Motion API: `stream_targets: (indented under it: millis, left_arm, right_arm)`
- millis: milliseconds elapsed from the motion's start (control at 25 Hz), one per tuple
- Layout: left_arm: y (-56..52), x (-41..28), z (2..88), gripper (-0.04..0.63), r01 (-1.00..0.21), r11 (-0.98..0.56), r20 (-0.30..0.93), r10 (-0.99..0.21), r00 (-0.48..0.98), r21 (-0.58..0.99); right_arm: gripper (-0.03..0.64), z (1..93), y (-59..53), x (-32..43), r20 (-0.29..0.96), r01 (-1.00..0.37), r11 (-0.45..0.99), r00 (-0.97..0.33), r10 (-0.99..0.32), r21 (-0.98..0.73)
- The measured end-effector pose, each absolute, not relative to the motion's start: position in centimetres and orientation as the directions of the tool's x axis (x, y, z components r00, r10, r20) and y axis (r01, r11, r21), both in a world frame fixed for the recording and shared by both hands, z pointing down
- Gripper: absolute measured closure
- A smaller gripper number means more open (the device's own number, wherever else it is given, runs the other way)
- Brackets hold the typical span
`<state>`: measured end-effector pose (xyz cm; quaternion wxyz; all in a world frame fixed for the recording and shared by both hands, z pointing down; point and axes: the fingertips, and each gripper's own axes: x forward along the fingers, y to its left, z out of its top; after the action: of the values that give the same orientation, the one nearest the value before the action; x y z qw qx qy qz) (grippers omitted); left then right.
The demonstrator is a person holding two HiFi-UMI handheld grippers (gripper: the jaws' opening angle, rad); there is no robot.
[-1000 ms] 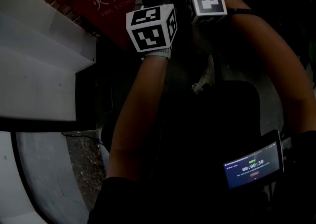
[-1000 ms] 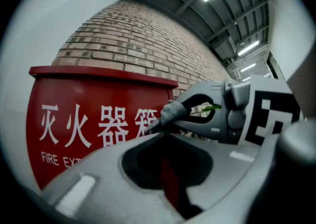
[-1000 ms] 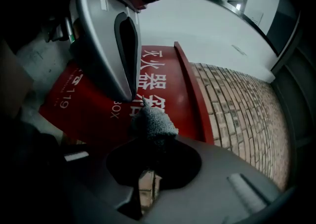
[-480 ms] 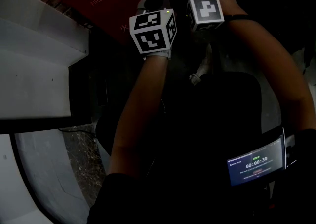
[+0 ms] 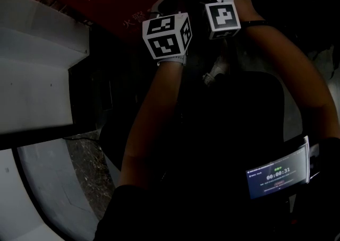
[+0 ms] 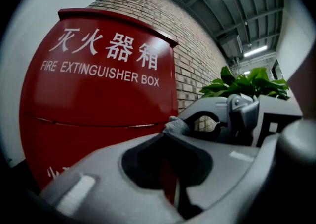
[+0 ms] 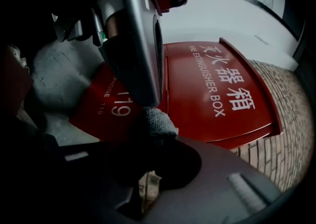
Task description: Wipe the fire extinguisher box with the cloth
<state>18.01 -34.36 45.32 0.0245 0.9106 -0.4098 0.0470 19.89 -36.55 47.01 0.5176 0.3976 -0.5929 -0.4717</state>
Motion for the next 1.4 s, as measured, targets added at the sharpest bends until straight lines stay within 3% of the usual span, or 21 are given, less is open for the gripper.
stream_targets:
  millis: [520, 920, 1400]
  left_arm:
    - [-34.9, 18.2, 50.6, 0.594, -0.75, -0.661, 0.145, -0.743, 0.653, -0.013]
    - [-35.0, 18.2, 53.3, 0.594, -0.75, -0.662, 0.172, -0.74, 0.65, -0.014]
    - [-34.7, 18.1, 58.3, 0.594, -0.743, -0.67, 0.243, -0.719, 0.651, 0.006]
  right_arm:
    - [0.589, 52.9, -36.6, 19.6, 0.369, -0.014, 0.376, -0.16, -0.915, 0.926]
    - [0.589, 57.2, -36.2, 19.0, 0.622, -0.081, 0.64, -0.171, -0.764, 0.764]
    - [0.589, 62.8, -35.6, 18.9, 0.698, -0.076, 0.713, -0.159, -0.698, 0.697]
